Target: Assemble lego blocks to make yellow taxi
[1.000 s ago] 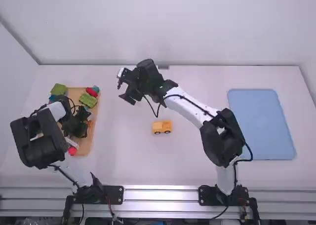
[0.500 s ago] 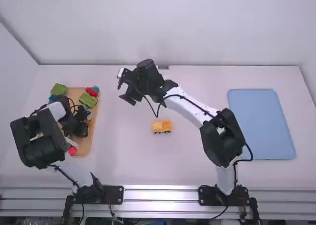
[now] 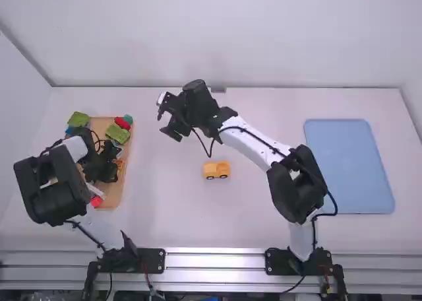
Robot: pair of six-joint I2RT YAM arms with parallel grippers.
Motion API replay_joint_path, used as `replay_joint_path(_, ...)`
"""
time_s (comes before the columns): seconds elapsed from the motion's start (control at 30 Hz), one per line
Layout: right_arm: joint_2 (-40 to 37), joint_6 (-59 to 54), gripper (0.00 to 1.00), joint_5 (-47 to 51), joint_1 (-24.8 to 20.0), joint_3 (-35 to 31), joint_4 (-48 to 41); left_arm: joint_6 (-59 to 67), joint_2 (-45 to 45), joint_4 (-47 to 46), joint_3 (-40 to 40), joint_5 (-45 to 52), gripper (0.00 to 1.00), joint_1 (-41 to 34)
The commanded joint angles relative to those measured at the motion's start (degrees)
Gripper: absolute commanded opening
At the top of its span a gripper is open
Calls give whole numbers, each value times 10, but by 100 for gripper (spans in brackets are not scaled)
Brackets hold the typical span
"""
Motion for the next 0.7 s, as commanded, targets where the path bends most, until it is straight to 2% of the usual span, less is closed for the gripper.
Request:
replay_joint_path(0.0,-4,1,98,-1,-7,15,2,-1,-11,6,2,8,7,-1)
replay_joint_path(0.07,-4,2,98,-1,-12,15,0,-17,-38,8,2,9,2,3)
replay_joint_path(0.27,-4,44,98,-11,-34,15,3,-30,-127,1,-1,64,4,-2)
replay_joint_path(0.33,-4,45,98,-51,-47,15,3,24,-169,4,-7,157,6,0)
replay_joint_path(0.37,-4,45,98,-59,-49,15,3,35,-174,4,-8,173,6,-1)
replay_joint_path(0.43,-4,45,98,-129,-66,15,5,81,-206,10,-15,287,11,-5)
replay_joint_path(0.5,-4,45,98,-201,-83,15,11,106,-226,29,-25,389,10,-15)
replay_joint_path(0.57,-4,45,98,-240,-92,15,14,120,-231,41,-31,445,9,-21)
replay_joint_path(0.63,-4,35,98,-337,-110,15,23,164,-234,69,-45,558,10,-40)
replay_joint_path(0.67,-4,31,98,-351,-113,15,23,169,-233,73,-47,570,10,-44)
